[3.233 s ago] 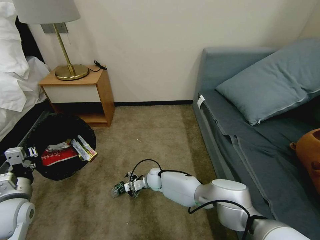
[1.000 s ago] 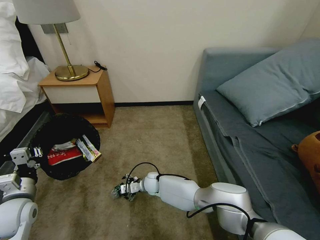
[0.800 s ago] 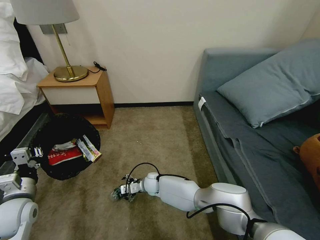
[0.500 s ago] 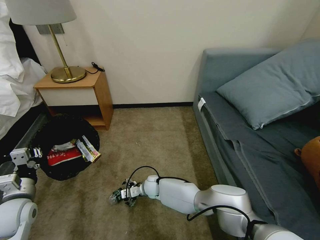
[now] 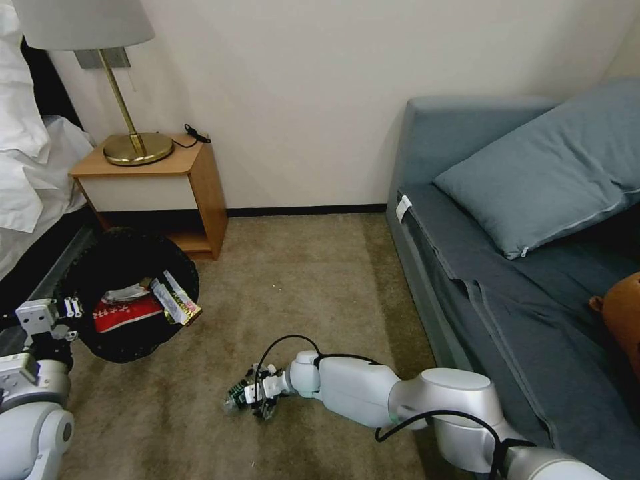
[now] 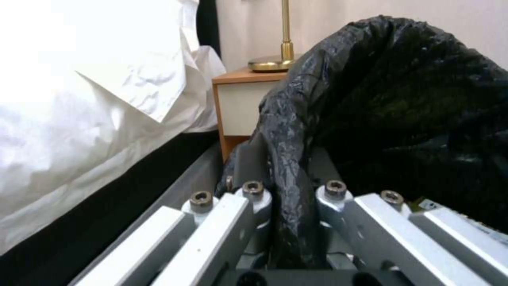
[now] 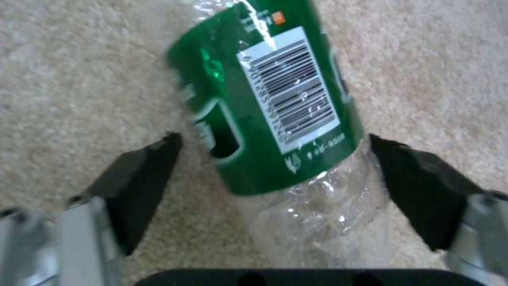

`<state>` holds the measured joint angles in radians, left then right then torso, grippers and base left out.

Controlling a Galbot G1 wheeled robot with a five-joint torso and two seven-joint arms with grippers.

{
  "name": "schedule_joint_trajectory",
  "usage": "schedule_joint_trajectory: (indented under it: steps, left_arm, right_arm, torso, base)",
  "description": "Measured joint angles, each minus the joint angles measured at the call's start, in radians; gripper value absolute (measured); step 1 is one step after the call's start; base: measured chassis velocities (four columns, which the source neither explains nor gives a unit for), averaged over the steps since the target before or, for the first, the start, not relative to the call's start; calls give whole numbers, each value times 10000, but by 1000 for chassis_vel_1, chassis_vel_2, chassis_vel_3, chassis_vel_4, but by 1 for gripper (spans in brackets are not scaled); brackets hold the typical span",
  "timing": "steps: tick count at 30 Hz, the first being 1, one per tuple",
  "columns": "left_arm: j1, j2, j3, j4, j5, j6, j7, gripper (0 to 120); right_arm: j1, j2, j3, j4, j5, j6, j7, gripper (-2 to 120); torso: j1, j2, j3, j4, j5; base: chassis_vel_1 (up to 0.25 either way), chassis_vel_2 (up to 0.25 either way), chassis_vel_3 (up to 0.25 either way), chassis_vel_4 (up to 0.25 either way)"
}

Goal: Pick up the trash bin, then pick up the garbage on the floor and place it into the trash bin.

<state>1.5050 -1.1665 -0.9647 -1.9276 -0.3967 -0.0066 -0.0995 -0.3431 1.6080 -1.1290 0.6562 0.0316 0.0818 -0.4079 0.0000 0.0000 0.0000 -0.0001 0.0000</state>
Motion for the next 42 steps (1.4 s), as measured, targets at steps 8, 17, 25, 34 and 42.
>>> schedule_joint_trajectory:
  steps: [8, 17, 25, 34, 42]
  left_arm:
    - [-9, -24, 28, 65, 58, -140, -11, 4]
    - [-292, 260, 154, 344, -26, -39, -28, 4]
    - [-364, 459, 82, 589, -194, 3, -26, 4]
    - [-500, 269, -71, 850, -389, 166, -152, 4]
    - [-654, 143, -10, 1413, -387, 8, -256, 4]
  right_arm:
    - [-6, 0, 70, 21, -29, 41, -80, 57]
    - [180, 0, 522, 39, -49, 109, -93, 28]
    - [384, 0, 1801, 341, -916, 400, -48, 20]
    - [1107, 2, 3891, 1577, -361, 182, 442, 20]
    - [1367, -28, 5599, 2555, -21, -13, 731, 19]
  torso:
    - [0, -1, 0, 1, 2]
    - [0, -1, 0, 0, 0]
    - [0, -1, 1, 1, -1]
    - [0, 0, 1, 2, -1]
    - [0, -1, 1, 0, 2]
  base:
    - [0, 0, 0, 0]
    - [0, 0, 0, 0]
    - [0, 0, 0, 0]
    - [0, 0, 0, 0]
    - [0, 0, 0, 0]
